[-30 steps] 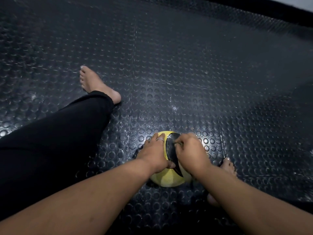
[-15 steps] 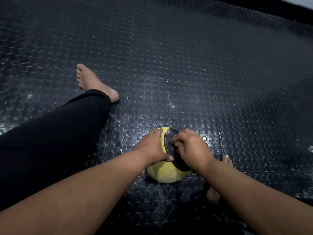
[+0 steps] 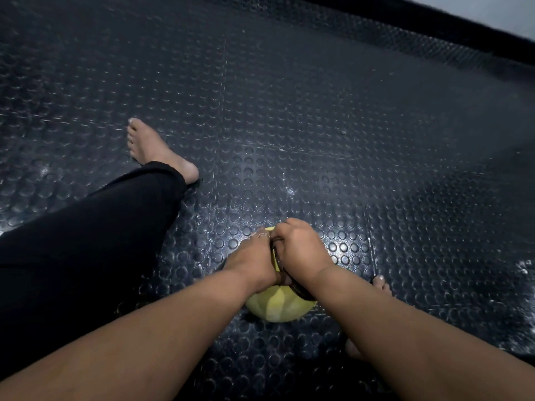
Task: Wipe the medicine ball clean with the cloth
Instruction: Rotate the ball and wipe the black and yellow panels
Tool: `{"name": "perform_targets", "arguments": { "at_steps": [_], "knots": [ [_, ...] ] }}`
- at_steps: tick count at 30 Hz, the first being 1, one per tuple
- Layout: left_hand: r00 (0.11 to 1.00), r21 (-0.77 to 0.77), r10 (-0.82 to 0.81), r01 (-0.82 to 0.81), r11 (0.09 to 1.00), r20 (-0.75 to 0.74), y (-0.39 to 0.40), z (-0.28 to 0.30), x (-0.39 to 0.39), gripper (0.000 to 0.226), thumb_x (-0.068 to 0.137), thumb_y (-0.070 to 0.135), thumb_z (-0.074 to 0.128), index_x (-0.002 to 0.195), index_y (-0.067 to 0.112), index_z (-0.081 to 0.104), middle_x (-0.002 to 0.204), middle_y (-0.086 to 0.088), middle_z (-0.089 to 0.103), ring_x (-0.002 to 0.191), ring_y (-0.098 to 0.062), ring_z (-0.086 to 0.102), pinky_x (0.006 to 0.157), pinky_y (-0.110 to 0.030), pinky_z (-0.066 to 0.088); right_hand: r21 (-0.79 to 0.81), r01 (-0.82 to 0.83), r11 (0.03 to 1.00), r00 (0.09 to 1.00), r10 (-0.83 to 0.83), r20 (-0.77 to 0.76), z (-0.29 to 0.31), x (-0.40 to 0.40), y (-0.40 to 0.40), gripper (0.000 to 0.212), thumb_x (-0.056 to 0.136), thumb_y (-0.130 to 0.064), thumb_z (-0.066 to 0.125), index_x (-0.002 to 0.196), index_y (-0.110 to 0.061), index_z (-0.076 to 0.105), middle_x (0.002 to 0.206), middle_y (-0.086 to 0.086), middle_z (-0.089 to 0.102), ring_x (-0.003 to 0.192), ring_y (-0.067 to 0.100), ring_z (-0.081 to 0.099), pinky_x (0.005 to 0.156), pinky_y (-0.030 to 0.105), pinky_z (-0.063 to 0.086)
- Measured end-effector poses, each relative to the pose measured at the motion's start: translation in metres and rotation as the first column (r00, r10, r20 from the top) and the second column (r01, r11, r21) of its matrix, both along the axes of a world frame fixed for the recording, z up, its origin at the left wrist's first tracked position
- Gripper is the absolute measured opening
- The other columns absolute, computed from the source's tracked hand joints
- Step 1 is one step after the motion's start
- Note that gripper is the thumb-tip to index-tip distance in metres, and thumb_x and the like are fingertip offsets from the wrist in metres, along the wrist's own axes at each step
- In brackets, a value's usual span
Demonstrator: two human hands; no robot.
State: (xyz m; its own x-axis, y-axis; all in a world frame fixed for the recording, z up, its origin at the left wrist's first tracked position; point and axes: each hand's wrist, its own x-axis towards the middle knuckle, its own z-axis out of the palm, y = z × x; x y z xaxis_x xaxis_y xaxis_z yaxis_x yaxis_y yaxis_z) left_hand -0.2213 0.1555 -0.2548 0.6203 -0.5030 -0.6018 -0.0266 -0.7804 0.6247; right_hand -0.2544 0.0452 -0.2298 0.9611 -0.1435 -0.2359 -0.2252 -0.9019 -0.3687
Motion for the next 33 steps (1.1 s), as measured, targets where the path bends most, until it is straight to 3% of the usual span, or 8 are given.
{"name": "perform_targets", "arguments": {
  "at_steps": [6,12,16,20,24,29,33],
  "knots": [
    [0.998,0.067,0.04,-0.036,0.997,-0.049,0.005,-0.002,-0.002,0.06,0.06,0.045,0.09,0.11,0.031,0.06,0.105,0.007,0.065,0.09,-0.017,0.058,0.075,-0.026,0.043,0.123,0.042,0.992,0.999,-0.039,-0.028,0.01,-0.044,-0.014,0.035,0.077,-0.003,0.061,0.108,-0.017,0.067,0.101,0.001,0.067,0.099,0.02,0.058,0.088,0.023,0.043],
    [0.989,0.084,0.084,-0.074,0.994,-0.118,-0.003,-0.001,-0.004,0.073,0.048,0.049,0.093,0.11,0.025,0.06,0.108,0.001,0.064,0.097,-0.022,0.062,0.086,-0.034,0.052,0.142,0.171,0.975,0.985,-0.171,-0.011,0.005,-0.058,-0.013,0.02,0.083,-0.002,0.062,0.098,-0.01,0.073,0.095,0.003,0.059,0.092,0.017,0.057,0.081,0.013,0.038],
    [0.989,0.049,0.074,-0.068,0.996,-0.131,0.0,-0.005,0.0,0.056,0.06,0.037,0.091,0.104,0.028,0.058,0.101,0.004,0.064,0.092,-0.02,0.061,0.079,-0.028,0.05,0.097,0.107,0.99,0.994,-0.109,0.021,0.001,-0.027,-0.004,0.021,0.082,0.001,0.057,0.089,-0.01,0.074,0.091,0.008,0.062,0.091,0.023,0.056,0.076,0.023,0.043],
    [0.987,0.034,0.088,-0.084,0.996,-0.135,-0.001,-0.005,0.0,0.043,0.06,0.035,0.09,0.093,0.033,0.061,0.091,0.009,0.066,0.085,-0.017,0.062,0.072,-0.025,0.049,0.04,0.068,0.997,0.997,-0.067,-0.042,0.0,0.005,-0.002,0.026,0.086,-0.005,0.051,0.096,-0.014,0.073,0.096,0.009,0.059,0.093,0.026,0.057,0.078,0.027,0.043],
    [0.985,0.036,0.125,-0.122,0.992,-0.122,-0.002,-0.009,-0.003,0.046,0.058,0.033,0.089,0.098,0.029,0.067,0.095,0.005,0.067,0.088,-0.02,0.064,0.071,-0.026,0.048,0.078,0.088,0.993,0.995,-0.085,-0.046,0.008,-0.024,-0.007,0.023,0.084,-0.006,0.056,0.092,-0.016,0.074,0.092,0.003,0.058,0.088,0.021,0.057,0.077,0.03,0.046],
    [0.984,0.014,0.101,-0.1,0.995,-0.144,-0.003,-0.011,-0.003,0.04,0.064,0.031,0.089,0.08,0.03,0.052,0.089,0.005,0.065,0.087,-0.019,0.062,0.075,-0.027,0.049,0.11,0.081,0.991,0.997,-0.081,0.001,0.01,-0.05,-0.008,0.02,0.078,-0.001,0.06,0.086,-0.012,0.075,0.085,0.003,0.061,0.085,0.022,0.058,0.075,0.03,0.048],
    [0.987,0.011,0.085,-0.084,0.996,-0.136,0.002,-0.009,0.004,0.048,0.068,0.03,0.086,0.108,0.028,0.059,0.1,0.004,0.066,0.088,-0.018,0.06,0.071,-0.023,0.044,0.088,0.089,0.992,0.995,-0.093,0.042,0.004,-0.018,0.001,0.021,0.081,-0.002,0.054,0.087,-0.009,0.073,0.089,0.006,0.062,0.089,0.024,0.056,0.078,0.028,0.041]
  ]
}}
